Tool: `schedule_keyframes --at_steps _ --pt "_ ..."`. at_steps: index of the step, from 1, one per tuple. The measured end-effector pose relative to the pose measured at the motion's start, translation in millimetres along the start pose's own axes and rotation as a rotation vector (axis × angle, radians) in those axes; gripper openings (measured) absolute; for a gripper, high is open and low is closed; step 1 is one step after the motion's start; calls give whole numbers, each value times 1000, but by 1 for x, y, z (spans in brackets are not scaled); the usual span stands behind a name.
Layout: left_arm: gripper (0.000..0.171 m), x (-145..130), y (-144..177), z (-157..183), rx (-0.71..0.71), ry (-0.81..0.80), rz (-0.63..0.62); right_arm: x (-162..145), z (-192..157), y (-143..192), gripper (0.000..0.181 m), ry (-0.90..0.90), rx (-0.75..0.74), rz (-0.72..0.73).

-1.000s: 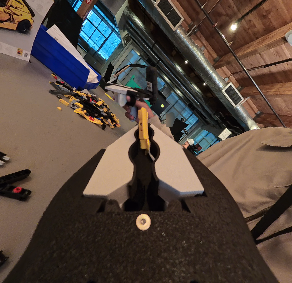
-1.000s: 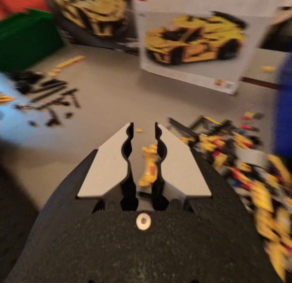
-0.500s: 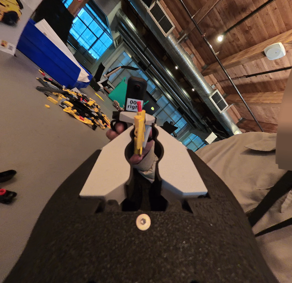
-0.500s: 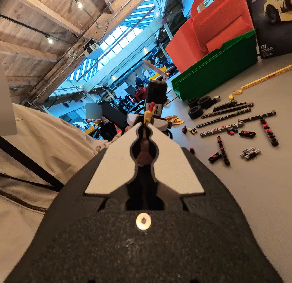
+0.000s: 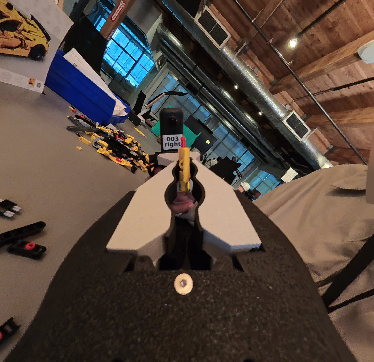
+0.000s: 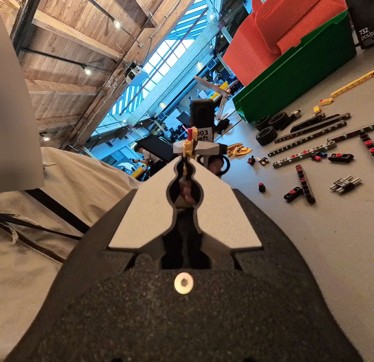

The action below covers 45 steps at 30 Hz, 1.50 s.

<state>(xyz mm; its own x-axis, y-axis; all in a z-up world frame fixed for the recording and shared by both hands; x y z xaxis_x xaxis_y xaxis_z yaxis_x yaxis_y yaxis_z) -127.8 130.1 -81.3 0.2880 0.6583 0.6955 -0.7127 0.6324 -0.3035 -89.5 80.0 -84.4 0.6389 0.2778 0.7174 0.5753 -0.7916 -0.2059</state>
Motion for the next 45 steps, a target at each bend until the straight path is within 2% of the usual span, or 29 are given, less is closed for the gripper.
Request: schedule_keyframes --at_steps 4,8,19,21,27,30,35,36,39,40,41,42,43,45 --pt "6 -1 1 3 -14 -12 -17 0 -3 0 1 -36 48 -1" --pt "6 -5 -2 7 15 -102 -63 -1 -4 5 0 -38 70 -22" --pt "6 -13 -3 7 13 -112 -102 -3 -5 10 2 -16 58 -77" --pt "6 -17 -4 4 23 -102 -127 4 -2 12 16 7 20 -34" --pt "6 -23 -8 1 39 -104 -169 1 0 7 15 60 -14 -61" --pt "6 -27 -10 2 39 -120 -190 0 -1 5 5 39 6 -68" --pt "6 -29 -11 -3 83 -148 -204 -1 4 8 3 69 -47 -83" --pt "6 -28 -11 -5 103 -161 -201 0 8 8 3 77 -84 -70" --pt "7 -28 -10 -8 130 -193 -204 4 12 7 2 -20 -62 3" --pt "6 -38 -10 -10 141 -211 -281 13 11 10 4 -47 -34 78" --pt "7 -53 -12 -11 155 -261 -385 49 5 34 1 -107 54 335" --pt "6 -60 -15 -9 168 -335 -430 71 11 62 3 -142 56 441" --pt "7 -59 -17 -7 170 -365 -416 77 21 80 2 -74 -53 422" --pt "6 -42 -12 -10 162 -259 -302 78 18 93 2 -10 -136 325"
Point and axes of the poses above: each gripper's, where its closed fingertips meet, y back along the fingers, x out of its top, z = x × y across the jaws, the point moved 3 cm from there along y, back along the fingers, and after that the axes turned 2 degrees about z, right-handed, at the moved point
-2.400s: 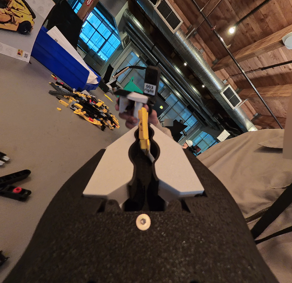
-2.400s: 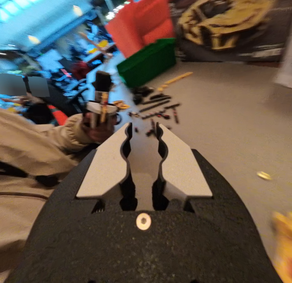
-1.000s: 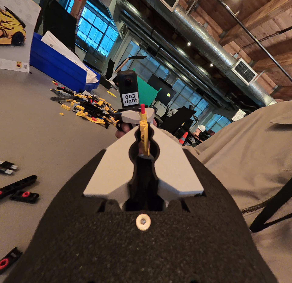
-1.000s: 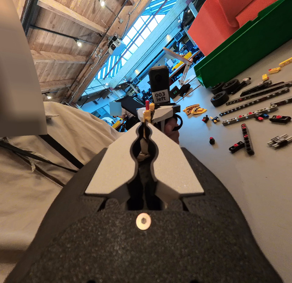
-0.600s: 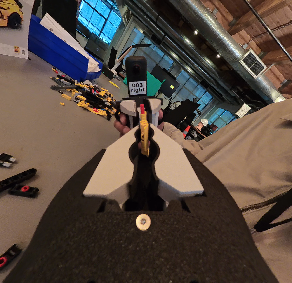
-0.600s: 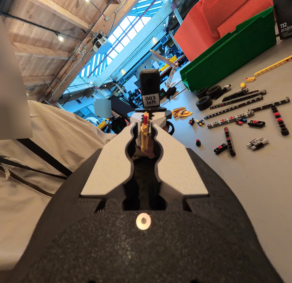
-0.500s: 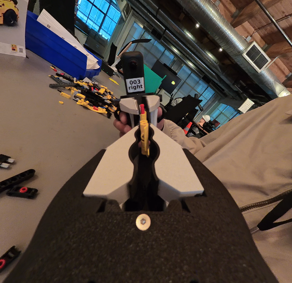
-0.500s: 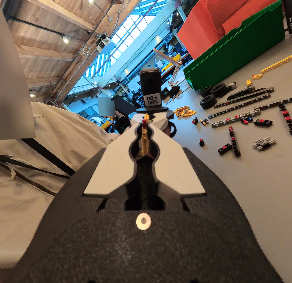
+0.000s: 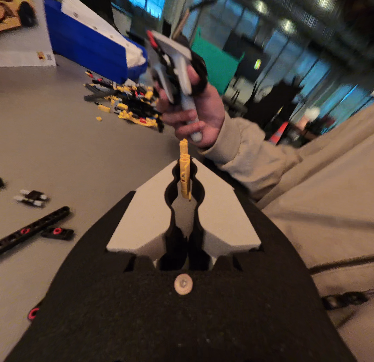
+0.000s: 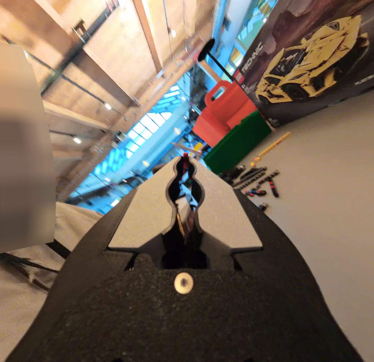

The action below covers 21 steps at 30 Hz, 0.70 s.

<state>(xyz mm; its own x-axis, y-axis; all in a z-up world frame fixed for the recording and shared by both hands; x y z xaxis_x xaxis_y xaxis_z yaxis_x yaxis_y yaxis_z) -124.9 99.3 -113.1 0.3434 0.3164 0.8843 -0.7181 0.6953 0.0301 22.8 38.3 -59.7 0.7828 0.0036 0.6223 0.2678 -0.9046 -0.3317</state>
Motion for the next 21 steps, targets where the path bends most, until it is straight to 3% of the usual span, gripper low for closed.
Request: schedule_keyframes --at_steps 1,3,7,9,12,14,18,21 --pt "6 6 4 -2 -19 49 51 3 0 6 2 81 -70 -39" --pt "6 14 9 3 -58 68 111 20 20 35 3 300 -382 -118" --pt "6 17 9 1 -43 66 133 75 74 147 4 641 -1136 -351" --pt "7 15 6 0 -18 37 121 94 87 190 4 708 -1324 -387" --pt "7 12 2 5 -30 6 103 96 103 219 17 614 -1376 -430" --pt "7 13 3 2 -45 70 107 99 103 217 28 632 -1332 -356" --pt "6 17 6 0 -120 208 143 96 87 183 36 754 -1199 -339" --pt "6 23 9 1 -122 195 179 69 67 125 38 810 -1004 -384"
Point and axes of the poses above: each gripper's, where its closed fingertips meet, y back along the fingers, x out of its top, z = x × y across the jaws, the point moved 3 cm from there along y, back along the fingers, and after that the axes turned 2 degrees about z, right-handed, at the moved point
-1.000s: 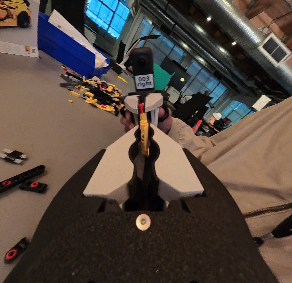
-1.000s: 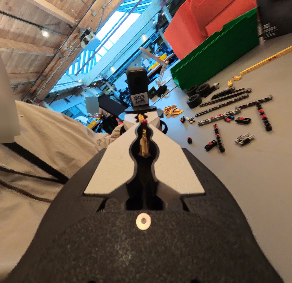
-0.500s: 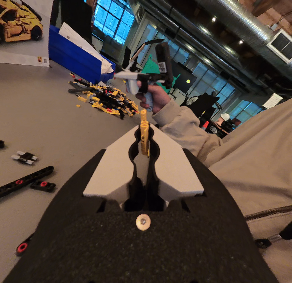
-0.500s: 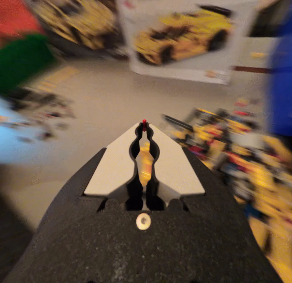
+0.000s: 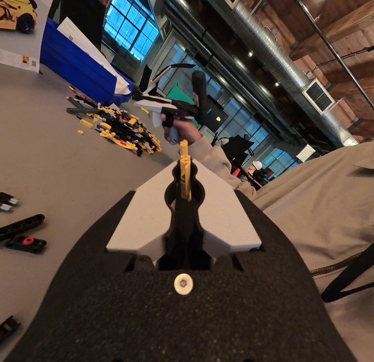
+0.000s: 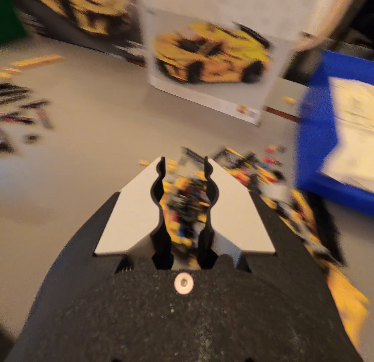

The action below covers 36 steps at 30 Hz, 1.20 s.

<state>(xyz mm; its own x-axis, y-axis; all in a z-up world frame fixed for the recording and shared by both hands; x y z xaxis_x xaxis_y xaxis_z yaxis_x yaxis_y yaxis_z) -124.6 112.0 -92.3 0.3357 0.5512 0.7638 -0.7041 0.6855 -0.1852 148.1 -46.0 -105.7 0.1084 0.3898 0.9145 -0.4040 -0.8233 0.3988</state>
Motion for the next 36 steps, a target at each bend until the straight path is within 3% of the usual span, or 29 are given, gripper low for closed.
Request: schedule_keyframes --at_steps 2,5,8,10,12,17,19,21,27,32,36 --pt "7 3 0 2 46 -120 18 16 -75 -7 38 9 298 70" --pt "7 4 0 4 237 -538 2 27 -193 5 38 -126 863 107" --pt "7 7 1 6 420 -963 -29 39 -233 5 40 -250 1001 213" --pt "7 1 -2 10 406 -1036 -53 42 -242 1 40 -246 998 275" --pt "7 -4 -5 14 335 -980 -64 40 -249 6 38 -173 1020 305" --pt "7 -10 -7 26 97 -599 -70 38 -263 30 20 -108 1193 318" --pt "7 -10 -8 30 58 -565 -67 33 -267 32 15 -85 1211 293" --pt "7 -11 -8 32 53 -576 -60 33 -267 32 7 -81 1215 292" --pt "12 -5 -3 28 80 -540 -29 34 -255 32 6 11 1128 330" --pt "7 0 2 20 66 -406 -30 29 -248 24 6 -222 1210 179" --pt "7 0 5 9 30 -219 -43 25 -250 19 11 -226 1193 150"
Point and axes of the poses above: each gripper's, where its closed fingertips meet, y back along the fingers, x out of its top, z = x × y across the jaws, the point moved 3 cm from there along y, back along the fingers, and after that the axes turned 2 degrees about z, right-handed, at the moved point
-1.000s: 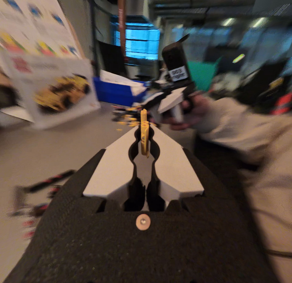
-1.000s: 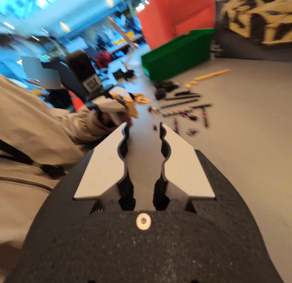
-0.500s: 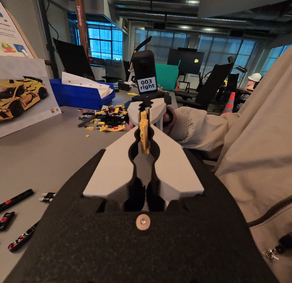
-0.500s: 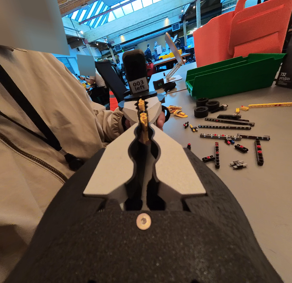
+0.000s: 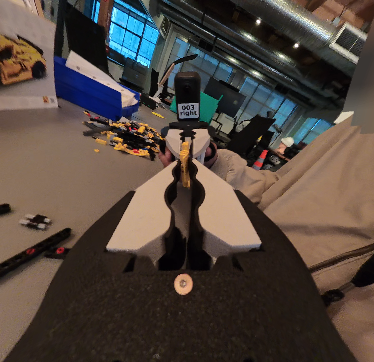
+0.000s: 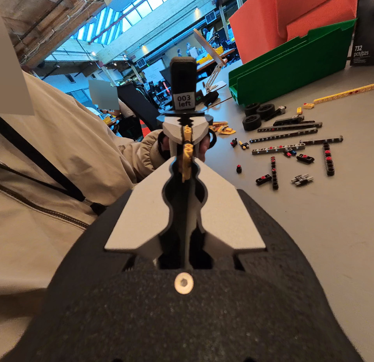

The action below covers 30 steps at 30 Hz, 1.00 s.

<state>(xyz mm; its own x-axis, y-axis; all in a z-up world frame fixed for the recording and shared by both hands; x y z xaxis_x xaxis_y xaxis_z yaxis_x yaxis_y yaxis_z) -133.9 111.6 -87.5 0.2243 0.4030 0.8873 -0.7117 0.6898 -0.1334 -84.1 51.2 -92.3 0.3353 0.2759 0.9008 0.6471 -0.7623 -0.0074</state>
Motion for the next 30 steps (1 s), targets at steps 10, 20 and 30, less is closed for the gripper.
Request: schedule_keyframes --at_steps 10,20,30 --pt "19 13 7 -11 97 -34 101 3 10 -6 7 685 -353 -82" --pt "32 18 17 -27 36 231 171 0 1 -19 5 1686 -755 -348" --pt "16 -6 8 -31 -112 484 18 -15 -3 -28 6 1858 -648 -419"
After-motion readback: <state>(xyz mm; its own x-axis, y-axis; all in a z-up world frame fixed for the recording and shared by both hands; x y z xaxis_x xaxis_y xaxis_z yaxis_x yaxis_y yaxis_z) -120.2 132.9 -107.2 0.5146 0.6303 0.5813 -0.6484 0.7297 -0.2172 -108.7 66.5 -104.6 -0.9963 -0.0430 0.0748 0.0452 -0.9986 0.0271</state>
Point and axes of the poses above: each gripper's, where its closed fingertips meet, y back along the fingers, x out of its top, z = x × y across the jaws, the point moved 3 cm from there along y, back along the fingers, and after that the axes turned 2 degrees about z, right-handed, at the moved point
